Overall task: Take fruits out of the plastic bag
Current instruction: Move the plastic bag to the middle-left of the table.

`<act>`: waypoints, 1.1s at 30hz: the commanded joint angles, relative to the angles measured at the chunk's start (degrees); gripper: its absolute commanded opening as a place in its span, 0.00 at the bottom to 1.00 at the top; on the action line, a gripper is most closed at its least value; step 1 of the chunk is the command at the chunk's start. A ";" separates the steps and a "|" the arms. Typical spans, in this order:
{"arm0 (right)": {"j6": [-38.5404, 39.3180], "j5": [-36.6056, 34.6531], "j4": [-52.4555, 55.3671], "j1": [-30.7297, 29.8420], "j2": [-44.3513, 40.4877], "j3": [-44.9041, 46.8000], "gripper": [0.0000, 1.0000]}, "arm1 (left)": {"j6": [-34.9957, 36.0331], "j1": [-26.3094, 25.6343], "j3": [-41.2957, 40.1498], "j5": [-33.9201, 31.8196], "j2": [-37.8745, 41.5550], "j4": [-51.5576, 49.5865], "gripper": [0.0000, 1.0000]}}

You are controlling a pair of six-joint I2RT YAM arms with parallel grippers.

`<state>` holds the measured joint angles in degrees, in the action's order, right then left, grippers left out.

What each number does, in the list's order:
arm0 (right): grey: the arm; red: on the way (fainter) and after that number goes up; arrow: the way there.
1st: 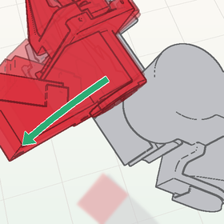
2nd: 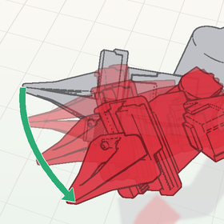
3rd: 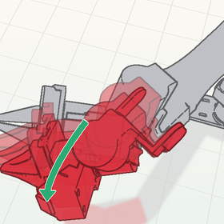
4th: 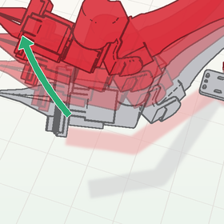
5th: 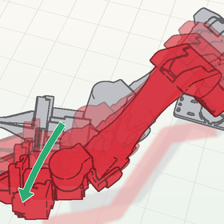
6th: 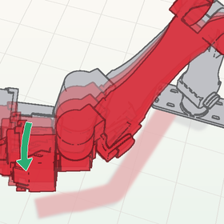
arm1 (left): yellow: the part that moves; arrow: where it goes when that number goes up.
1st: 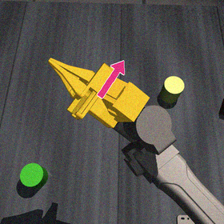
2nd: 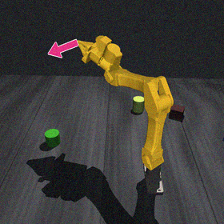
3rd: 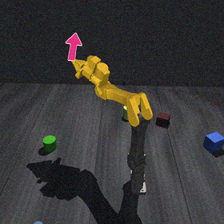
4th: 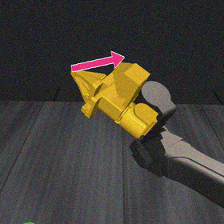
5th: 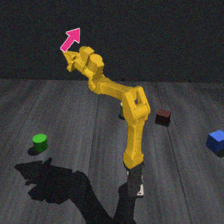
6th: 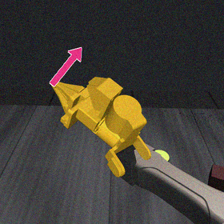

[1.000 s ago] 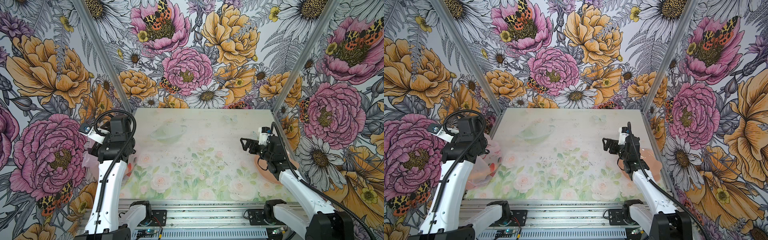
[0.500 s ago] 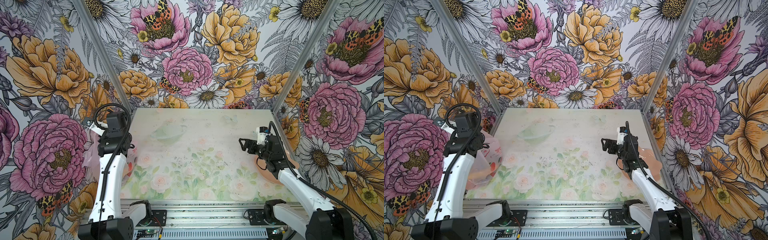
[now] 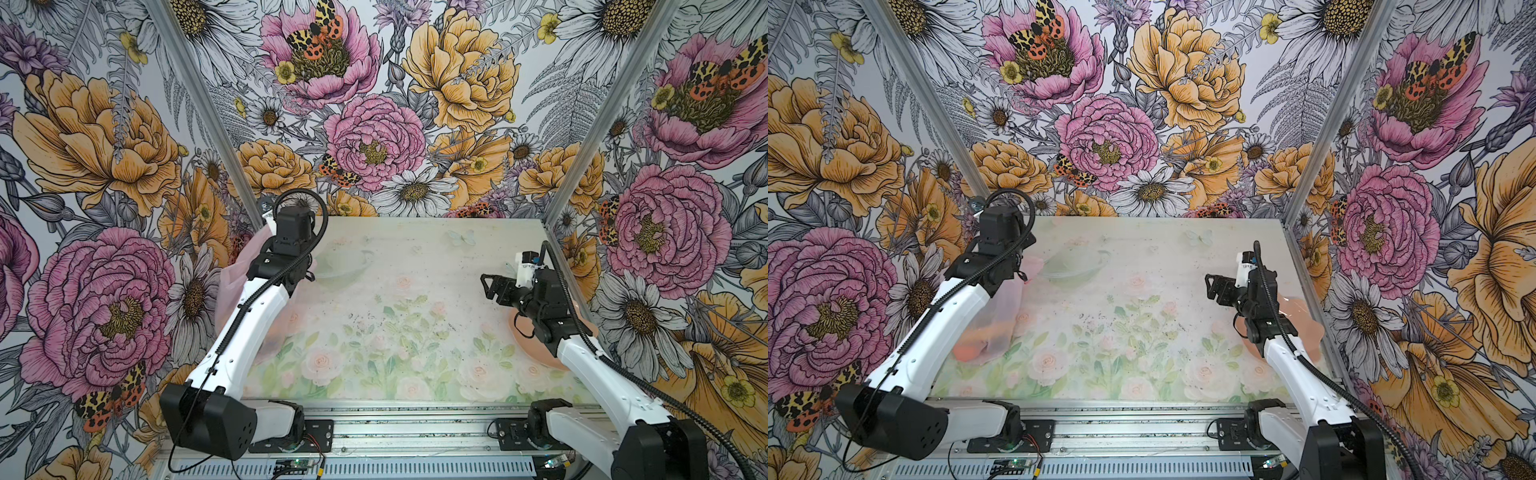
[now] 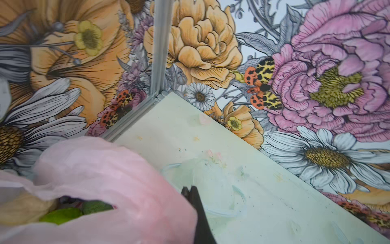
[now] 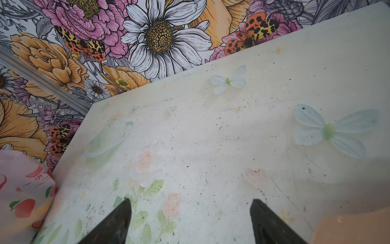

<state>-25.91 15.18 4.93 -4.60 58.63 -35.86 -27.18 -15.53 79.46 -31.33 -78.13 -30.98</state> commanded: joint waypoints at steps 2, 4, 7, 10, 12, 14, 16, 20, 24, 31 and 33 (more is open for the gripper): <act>-1.09 -2.63 1.51 -0.34 -1.81 -1.81 0.89 | 6.37 -5.55 7.47 6.02 -5.43 6.53 0.00; -1.41 -3.12 1.99 -0.38 -2.14 -1.85 0.89 | 8.15 -8.36 11.28 7.92 -9.29 6.66 0.00; -1.94 -3.31 2.41 -0.42 -2.52 -2.19 0.89 | 10.69 -12.45 16.02 10.02 -13.95 6.60 0.00; -2.21 -3.31 2.67 -0.49 -2.87 -2.52 0.89 | 12.15 -16.10 19.63 11.28 -17.78 5.62 0.00; -2.21 -2.78 2.94 -0.49 -2.79 -2.94 0.89 | 12.05 -17.29 19.88 12.12 -18.78 5.38 0.00; -2.17 -2.03 3.16 -0.57 -2.56 -3.46 0.89 | 11.80 -17.81 19.15 13.48 -19.08 5.24 0.00; -1.91 -0.86 3.53 -0.96 -1.87 -4.53 0.89 | 11.71 -18.21 17.82 14.69 -18.64 5.13 0.00; -0.30 -0.73 5.38 -4.41 -0.98 -8.65 0.89 | 12.06 -19.26 12.97 16.82 -15.06 5.27 0.00; 2.16 -2.68 5.88 -12.05 0.44 -13.27 0.89 | 11.73 -19.37 8.44 18.94 -10.24 5.30 0.00; 9.22 -6.35 5.62 -26.26 11.85 -23.52 0.89 | 12.41 -21.79 2.98 23.16 -2.29 5.59 0.00; 10.85 -6.35 5.62 -28.54 15.40 -27.35 0.89 | 12.74 -22.47 1.48 23.44 0.24 5.59 0.00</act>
<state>-19.38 10.52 10.52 -30.81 70.67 -58.87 -15.86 -36.99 82.63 -10.39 -81.25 -26.50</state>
